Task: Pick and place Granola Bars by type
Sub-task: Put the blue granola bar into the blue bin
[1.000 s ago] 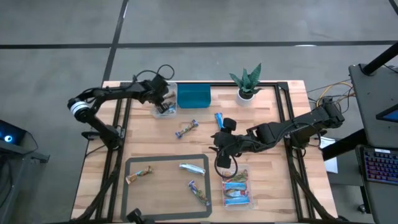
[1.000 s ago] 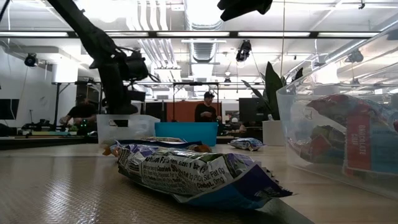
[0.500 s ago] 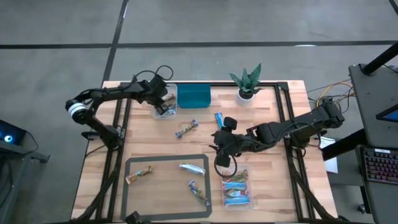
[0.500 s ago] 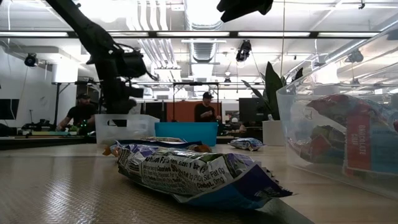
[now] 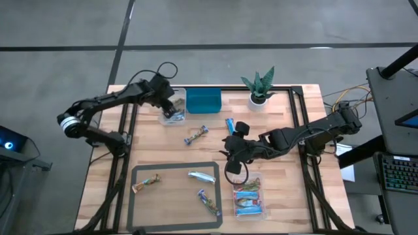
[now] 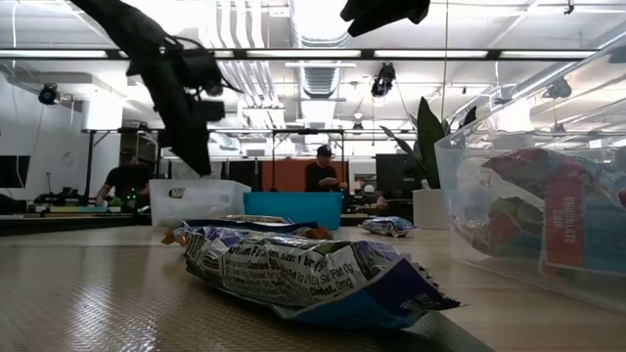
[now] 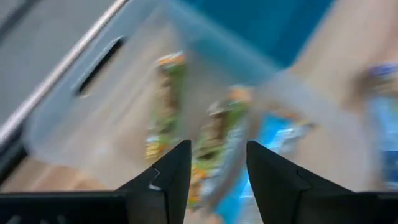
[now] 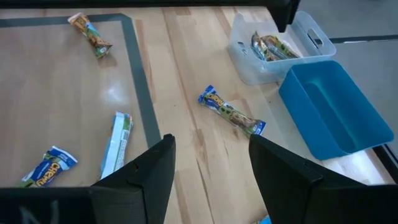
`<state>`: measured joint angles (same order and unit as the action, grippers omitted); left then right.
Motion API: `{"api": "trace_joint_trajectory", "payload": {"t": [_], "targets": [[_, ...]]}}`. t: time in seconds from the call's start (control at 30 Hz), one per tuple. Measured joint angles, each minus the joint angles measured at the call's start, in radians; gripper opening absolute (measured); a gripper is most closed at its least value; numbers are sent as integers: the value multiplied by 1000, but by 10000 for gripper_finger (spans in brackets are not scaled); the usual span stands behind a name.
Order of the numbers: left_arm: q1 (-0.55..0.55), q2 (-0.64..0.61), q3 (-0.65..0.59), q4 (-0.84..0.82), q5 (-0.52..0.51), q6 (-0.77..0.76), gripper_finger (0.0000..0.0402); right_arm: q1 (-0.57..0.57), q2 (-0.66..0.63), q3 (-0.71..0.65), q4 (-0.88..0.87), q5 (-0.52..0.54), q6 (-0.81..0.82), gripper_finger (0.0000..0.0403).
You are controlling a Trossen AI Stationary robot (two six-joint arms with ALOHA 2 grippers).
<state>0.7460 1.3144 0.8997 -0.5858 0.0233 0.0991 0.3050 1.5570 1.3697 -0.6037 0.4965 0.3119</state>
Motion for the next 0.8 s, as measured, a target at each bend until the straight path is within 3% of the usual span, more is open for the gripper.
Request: {"api": "trace_joint_trajectory", "payload": {"t": [0.17, 0.27, 0.6, 0.8], "targets": [[-4, -96, -3, 19, 259, -60, 138, 0, 0, 0, 1, 0, 0, 194], [-13, -162, -3, 44, 355, -92, 138, 0, 0, 0, 1, 0, 0, 194], [-30, -423, -136, 127, 372, -206, 138, 0, 0, 0, 7, 0, 3, 194], [-55, -621, -336, 275, 394, -256, 138, 0, 0, 0, 12, 0, 4, 194]]}}
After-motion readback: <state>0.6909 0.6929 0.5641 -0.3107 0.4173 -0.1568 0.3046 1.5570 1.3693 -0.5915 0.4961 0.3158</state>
